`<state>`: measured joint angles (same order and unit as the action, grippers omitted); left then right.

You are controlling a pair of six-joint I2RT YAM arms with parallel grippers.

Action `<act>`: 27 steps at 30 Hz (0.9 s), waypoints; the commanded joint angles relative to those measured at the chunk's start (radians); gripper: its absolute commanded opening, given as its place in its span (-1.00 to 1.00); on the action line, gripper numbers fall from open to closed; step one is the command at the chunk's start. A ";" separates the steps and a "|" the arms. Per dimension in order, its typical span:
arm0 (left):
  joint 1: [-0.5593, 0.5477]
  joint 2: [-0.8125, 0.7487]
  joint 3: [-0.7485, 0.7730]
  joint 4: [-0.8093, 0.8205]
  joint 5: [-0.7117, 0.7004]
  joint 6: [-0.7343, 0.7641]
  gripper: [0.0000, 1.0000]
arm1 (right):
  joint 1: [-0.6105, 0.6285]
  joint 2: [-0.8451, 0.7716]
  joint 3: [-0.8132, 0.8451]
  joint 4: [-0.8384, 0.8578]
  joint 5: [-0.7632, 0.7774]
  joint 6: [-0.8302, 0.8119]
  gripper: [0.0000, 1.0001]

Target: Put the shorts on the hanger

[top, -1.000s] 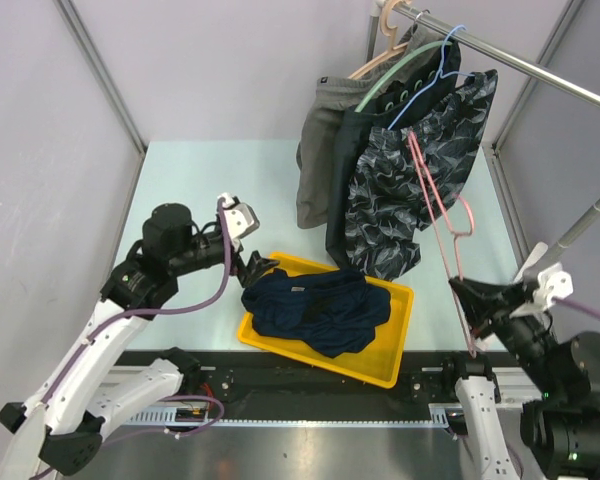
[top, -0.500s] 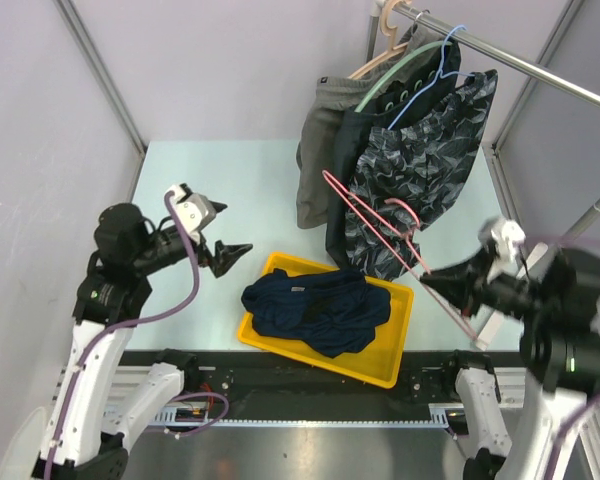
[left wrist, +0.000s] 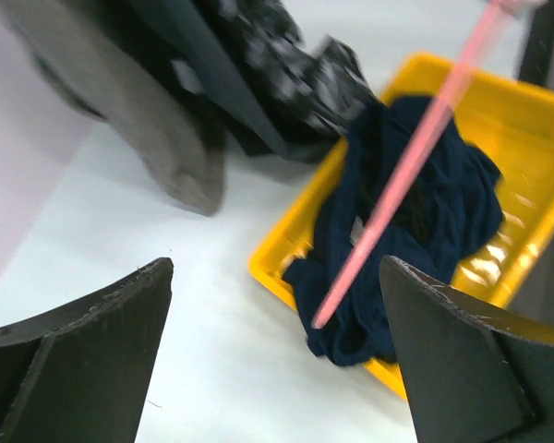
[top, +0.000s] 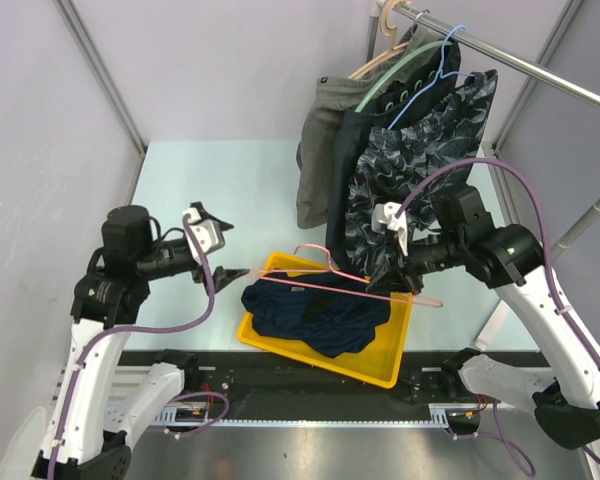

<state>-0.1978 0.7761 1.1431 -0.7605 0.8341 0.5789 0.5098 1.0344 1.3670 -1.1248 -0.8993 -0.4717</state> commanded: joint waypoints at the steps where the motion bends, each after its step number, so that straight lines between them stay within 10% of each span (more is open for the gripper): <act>1: -0.020 0.046 0.026 -0.288 0.123 0.347 0.87 | 0.058 0.038 0.066 0.062 0.082 -0.053 -1.00; 14: -0.256 0.041 -0.114 -0.091 -0.048 0.282 0.19 | 0.183 0.082 0.133 0.028 0.122 -0.127 -1.00; 17: -0.270 0.051 -0.123 -0.065 -0.059 0.254 -0.40 | 0.197 0.082 0.130 0.036 0.152 -0.134 -1.00; 18: -0.270 0.051 -0.126 -0.057 -0.072 0.237 -0.94 | 0.200 0.084 0.127 0.039 0.186 -0.128 -0.99; 23: -0.270 0.069 -0.125 -0.063 -0.046 0.147 -0.99 | 0.213 0.090 0.129 0.112 0.278 -0.090 0.26; 27: -0.269 0.098 -0.120 -0.086 -0.029 0.134 -1.00 | 0.234 0.122 0.155 0.220 0.303 -0.076 0.45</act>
<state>-0.4644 0.8505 1.0149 -0.8646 0.7700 0.7616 0.7212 1.1240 1.4559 -1.0393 -0.6445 -0.5636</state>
